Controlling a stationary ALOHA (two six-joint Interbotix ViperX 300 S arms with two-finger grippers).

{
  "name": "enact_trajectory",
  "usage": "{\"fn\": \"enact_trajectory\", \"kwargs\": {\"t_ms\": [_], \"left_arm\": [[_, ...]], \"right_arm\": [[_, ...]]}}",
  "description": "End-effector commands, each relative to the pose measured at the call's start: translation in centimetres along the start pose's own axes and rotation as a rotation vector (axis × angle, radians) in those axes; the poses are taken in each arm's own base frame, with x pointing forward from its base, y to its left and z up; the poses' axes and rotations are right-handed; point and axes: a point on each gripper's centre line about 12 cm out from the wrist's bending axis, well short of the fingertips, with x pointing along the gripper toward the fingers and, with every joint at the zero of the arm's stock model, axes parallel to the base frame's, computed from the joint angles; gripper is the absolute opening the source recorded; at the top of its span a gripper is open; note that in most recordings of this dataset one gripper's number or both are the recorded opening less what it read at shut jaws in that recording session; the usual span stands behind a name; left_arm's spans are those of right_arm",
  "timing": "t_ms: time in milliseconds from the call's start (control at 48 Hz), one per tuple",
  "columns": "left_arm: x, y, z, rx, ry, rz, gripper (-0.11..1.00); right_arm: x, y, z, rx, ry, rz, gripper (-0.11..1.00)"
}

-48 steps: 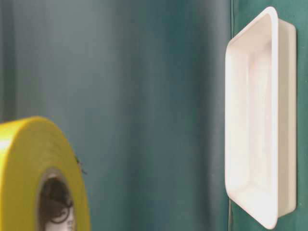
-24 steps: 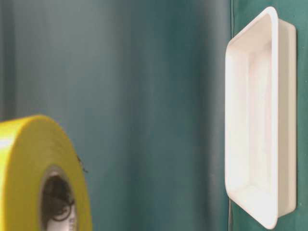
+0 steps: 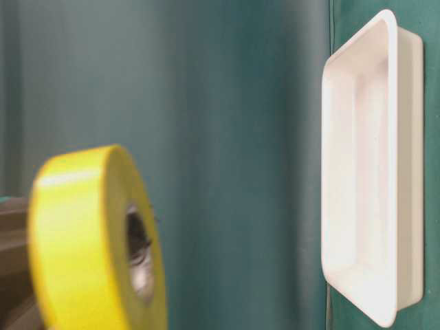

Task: Pick up the tape from a random location and place it into the white case.
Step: 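Carry the yellow tape with the left gripper over the white tray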

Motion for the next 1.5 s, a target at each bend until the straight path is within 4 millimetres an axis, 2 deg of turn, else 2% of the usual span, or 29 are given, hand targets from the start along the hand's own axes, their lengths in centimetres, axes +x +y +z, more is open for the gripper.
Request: {"fn": "enact_trajectory", "kwargs": {"t_ms": [0, 292, 562, 771, 916, 1104, 1312, 1479], "left_arm": [[-2.3, 2.6, 0.1, -0.048, -0.052, 0.039, 0.23], [-4.1, 10.5, -3.8, -0.224, -0.032, 0.17, 0.23], [-6.3, 16.3, -7.3, -0.369, -0.037, 0.287, 0.23], [-7.7, 19.8, -9.7, -0.465, -0.041, 0.364, 0.23], [-8.3, 21.4, -11.1, -0.514, -0.035, 0.401, 0.23], [-8.3, 21.7, -11.4, -0.525, -0.042, 0.409, 0.23], [-7.5, 22.4, -10.5, -0.518, -0.073, 0.412, 0.23], [-6.1, 23.5, -8.8, -0.501, -0.092, 0.409, 0.23]], "right_arm": [[0.1, 0.0, 1.1, -0.002, -0.028, 0.001, 0.9], [0.1, 0.0, 1.1, -0.003, -0.025, -0.001, 0.9], [0.1, 0.0, 0.9, -0.009, -0.009, -0.002, 0.9], [0.1, 0.0, 0.8, -0.009, 0.001, -0.001, 0.9], [0.1, 0.0, 0.7, -0.009, 0.009, -0.003, 0.9], [0.1, 0.0, 0.7, -0.012, 0.011, -0.003, 0.9], [0.1, 0.0, 0.7, -0.012, 0.011, -0.002, 0.9], [0.1, 0.0, 0.7, -0.012, 0.009, -0.002, 0.9]]}}
